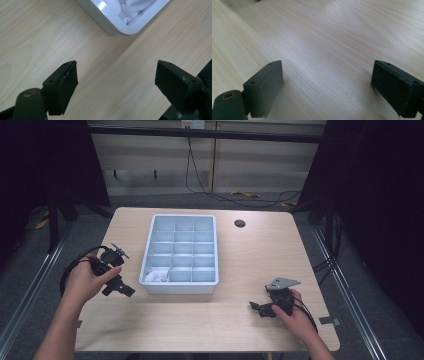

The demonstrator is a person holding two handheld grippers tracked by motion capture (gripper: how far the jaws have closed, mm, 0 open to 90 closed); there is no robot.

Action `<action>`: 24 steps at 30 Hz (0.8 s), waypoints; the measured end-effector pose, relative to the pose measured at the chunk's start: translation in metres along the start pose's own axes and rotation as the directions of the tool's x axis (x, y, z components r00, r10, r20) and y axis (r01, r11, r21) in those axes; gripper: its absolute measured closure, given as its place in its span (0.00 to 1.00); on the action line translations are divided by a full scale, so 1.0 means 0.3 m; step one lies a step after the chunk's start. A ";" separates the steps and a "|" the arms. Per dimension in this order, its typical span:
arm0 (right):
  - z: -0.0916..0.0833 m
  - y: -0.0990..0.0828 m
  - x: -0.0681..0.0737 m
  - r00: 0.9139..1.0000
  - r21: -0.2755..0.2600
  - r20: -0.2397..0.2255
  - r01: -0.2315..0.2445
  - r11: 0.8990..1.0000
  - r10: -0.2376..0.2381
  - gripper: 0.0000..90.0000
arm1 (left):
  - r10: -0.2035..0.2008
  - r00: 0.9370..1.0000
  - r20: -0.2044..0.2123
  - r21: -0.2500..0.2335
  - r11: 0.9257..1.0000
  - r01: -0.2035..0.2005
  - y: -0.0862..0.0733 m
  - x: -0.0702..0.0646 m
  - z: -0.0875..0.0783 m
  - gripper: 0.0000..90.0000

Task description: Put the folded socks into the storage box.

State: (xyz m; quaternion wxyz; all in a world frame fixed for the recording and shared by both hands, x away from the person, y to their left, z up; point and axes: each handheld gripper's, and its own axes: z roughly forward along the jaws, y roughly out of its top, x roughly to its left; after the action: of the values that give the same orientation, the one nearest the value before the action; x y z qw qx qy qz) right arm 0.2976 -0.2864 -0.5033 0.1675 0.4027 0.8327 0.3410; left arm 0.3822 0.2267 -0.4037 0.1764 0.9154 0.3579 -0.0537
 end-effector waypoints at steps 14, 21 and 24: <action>0.000 0.000 0.000 1.000 0.000 0.000 0.000 1.000 0.000 0.11 | -0.010 1.000 0.028 -0.003 1.000 0.010 -0.039 0.025 0.047 0.20; 0.000 0.000 0.000 1.000 0.000 0.000 0.000 1.000 0.000 0.11 | -0.013 1.000 0.025 0.009 1.000 0.013 -0.057 0.032 0.077 0.20; 0.000 0.000 0.000 1.000 0.000 0.000 0.000 1.000 0.000 0.11 | -0.015 1.000 0.027 0.003 1.000 0.015 -0.067 0.033 0.085 0.20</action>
State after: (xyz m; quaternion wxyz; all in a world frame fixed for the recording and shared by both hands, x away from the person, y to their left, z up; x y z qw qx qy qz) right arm 0.2976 -0.2864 -0.5033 0.1674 0.4029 0.8326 0.3411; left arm 0.3766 0.2374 -0.4355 0.1794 0.9121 0.3623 -0.0679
